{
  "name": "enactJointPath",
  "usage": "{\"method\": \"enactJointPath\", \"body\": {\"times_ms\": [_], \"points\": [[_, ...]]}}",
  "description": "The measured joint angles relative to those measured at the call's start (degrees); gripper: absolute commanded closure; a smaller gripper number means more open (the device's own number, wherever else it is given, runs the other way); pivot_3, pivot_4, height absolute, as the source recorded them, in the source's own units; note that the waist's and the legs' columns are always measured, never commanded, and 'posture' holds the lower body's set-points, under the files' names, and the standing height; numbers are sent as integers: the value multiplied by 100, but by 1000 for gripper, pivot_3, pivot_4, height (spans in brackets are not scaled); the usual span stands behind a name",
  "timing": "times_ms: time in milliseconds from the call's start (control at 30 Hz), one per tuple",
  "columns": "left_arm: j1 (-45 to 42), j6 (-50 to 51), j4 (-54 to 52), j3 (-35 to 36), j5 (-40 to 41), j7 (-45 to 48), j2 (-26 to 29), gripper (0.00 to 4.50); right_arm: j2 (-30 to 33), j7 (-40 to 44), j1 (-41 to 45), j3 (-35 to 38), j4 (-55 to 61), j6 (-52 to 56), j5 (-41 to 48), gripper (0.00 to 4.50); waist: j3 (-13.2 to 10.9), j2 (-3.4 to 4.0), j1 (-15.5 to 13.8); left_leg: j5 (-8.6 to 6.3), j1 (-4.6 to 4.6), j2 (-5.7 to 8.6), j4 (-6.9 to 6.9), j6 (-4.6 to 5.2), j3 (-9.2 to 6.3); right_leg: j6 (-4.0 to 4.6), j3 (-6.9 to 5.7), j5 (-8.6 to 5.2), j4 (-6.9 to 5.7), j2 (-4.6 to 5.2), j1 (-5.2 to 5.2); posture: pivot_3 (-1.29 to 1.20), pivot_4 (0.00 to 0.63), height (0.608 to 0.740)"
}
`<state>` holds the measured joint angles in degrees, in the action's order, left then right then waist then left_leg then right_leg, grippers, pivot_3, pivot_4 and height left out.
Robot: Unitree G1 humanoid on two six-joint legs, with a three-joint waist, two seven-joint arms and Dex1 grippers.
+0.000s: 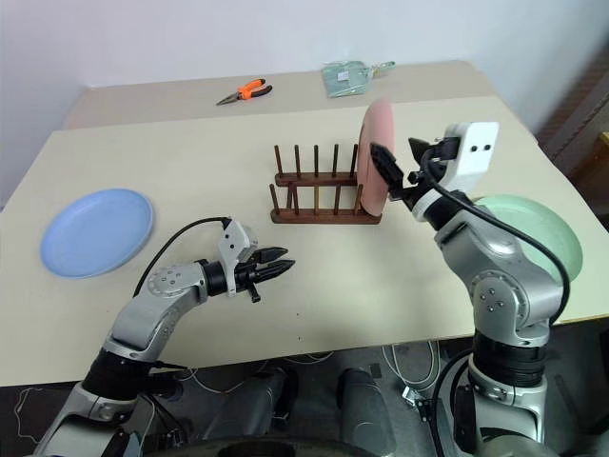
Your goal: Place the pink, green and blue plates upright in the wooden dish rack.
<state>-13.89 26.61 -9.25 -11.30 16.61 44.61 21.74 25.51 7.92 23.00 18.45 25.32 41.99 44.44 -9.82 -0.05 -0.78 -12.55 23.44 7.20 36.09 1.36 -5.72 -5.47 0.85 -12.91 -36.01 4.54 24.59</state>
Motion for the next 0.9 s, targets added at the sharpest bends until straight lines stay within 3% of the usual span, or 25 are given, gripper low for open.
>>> {"method": "enactJointPath", "body": {"times_ms": [100,267,367,433,633,733,900], "points": [[-3,65,-55,-8,108,75,-3,50,262,268,0,524,-182,-122,217,0,-1,0,0,0,0,0,0,0,0,0,0,0,0,0,0,0,150,729],[-56,60,-48,-53,119,102,-60,50,1066,567,-578,1253,-564,-284,-10,0,0,-1,-3,-1,0,-1,0,3,0,4,-4,-4,9,3,-8,0,150,729],[-146,46,6,-130,105,142,-83,50,1725,914,-1566,655,-643,-352,-876,0,0,-2,5,-2,0,-3,0,4,1,4,-4,-7,9,3,-8,0,150,729],[-222,33,47,-159,89,154,-124,50,1813,997,-1994,217,-688,-368,-1370,0,1,1,28,-2,0,-4,1,4,6,4,0,-7,8,3,-6,0,150,729],[-280,-3,142,-261,34,196,-160,50,2013,794,-2306,-662,-1026,-464,-2721,0,0,1,-11,-2,1,-3,4,3,9,3,0,-8,9,5,-6,0,150,729],[-283,-10,149,-261,21,229,-130,0,2167,693,-2410,-1004,-1249,-742,-3439,860,1,-1,-13,-2,3,-3,5,4,9,1,-2,-8,16,6,-9,0,150,729],[-277,-75,149,-263,2,257,-118,0,2185,581,-2300,-1223,-1711,-961,-4197,3487,0,-4,-24,-2,2,-2,10,4,9,1,-3,-8,18,6,-13,0,150,729]]}}
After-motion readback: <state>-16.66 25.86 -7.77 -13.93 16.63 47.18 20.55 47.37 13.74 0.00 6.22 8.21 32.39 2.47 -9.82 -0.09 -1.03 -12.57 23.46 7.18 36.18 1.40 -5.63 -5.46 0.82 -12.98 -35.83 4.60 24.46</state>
